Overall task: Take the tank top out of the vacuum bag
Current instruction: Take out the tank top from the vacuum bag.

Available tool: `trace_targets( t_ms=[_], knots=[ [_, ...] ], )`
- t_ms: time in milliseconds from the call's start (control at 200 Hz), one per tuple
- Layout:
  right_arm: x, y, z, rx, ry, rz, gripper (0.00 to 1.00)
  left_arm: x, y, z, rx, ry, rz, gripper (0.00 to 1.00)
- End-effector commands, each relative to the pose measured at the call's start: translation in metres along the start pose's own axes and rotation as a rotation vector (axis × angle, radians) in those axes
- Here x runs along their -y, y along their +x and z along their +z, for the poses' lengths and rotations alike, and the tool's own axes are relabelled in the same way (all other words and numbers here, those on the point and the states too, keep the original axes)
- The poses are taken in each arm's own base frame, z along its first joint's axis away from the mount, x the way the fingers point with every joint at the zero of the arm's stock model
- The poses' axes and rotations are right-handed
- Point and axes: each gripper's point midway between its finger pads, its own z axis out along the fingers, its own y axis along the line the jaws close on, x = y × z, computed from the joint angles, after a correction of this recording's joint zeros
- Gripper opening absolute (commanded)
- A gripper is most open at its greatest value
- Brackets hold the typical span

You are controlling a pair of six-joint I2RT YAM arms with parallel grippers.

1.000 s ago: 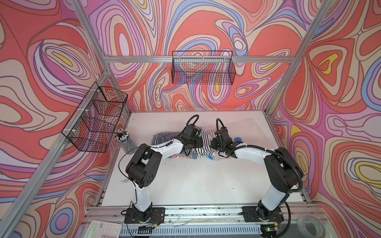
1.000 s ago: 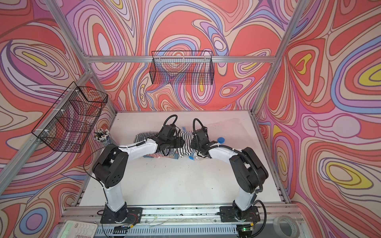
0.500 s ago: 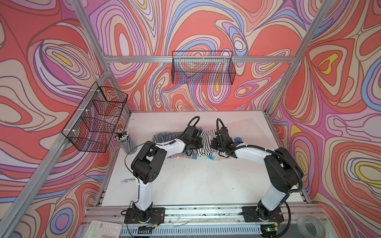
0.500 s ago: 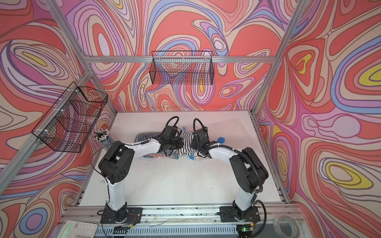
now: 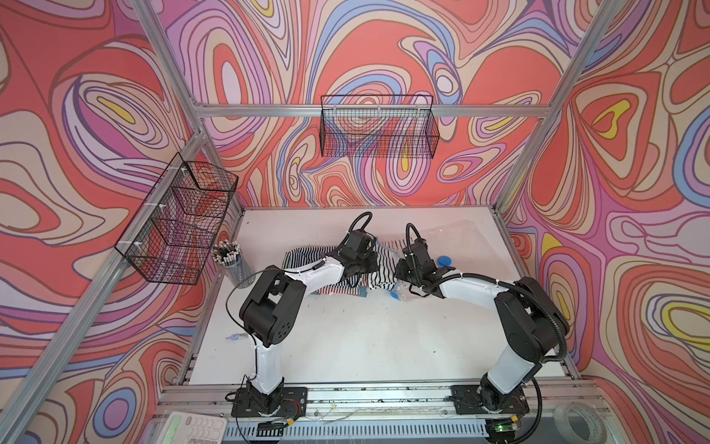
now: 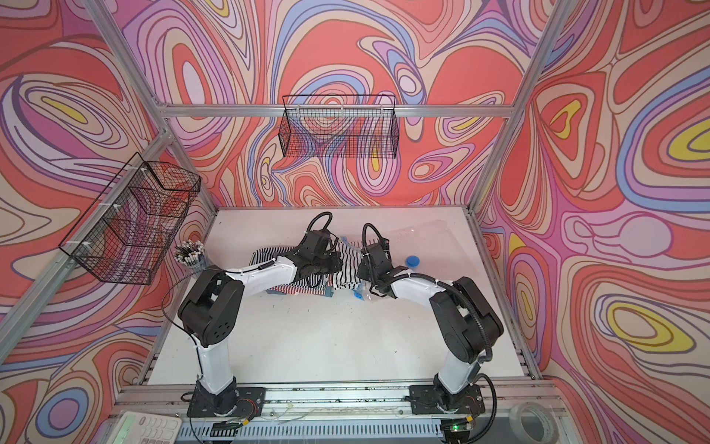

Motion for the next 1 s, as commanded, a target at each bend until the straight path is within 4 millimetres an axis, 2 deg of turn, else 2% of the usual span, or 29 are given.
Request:
trace_targets(
  t_ms=[0, 265, 471, 646, 991],
  knots=[
    [0.005, -0.009, -0.008, 0.043, 0.011, 0.015, 0.00, 0.009, -0.015, -0.018, 0.050, 0.008, 0.006, 0.00],
    [0.013, -0.008, -0.012, 0.058, 0.034, 0.013, 0.00, 0.024, -0.019, -0.027, 0.053, 0.059, 0.008, 0.00],
    [0.014, -0.004, -0.009, 0.051, 0.030, 0.022, 0.00, 0.035, -0.025, -0.042, 0.062, 0.080, 0.031, 0.00],
    [0.018, -0.006, -0.010, 0.065, 0.049, 0.014, 0.00, 0.038, -0.029, -0.055, 0.078, 0.075, 0.050, 0.00],
    [0.025, 0.006, -0.007, 0.046, 0.047, 0.022, 0.00, 0.042, -0.037, -0.077, 0.113, 0.070, 0.082, 0.00]
  ],
)
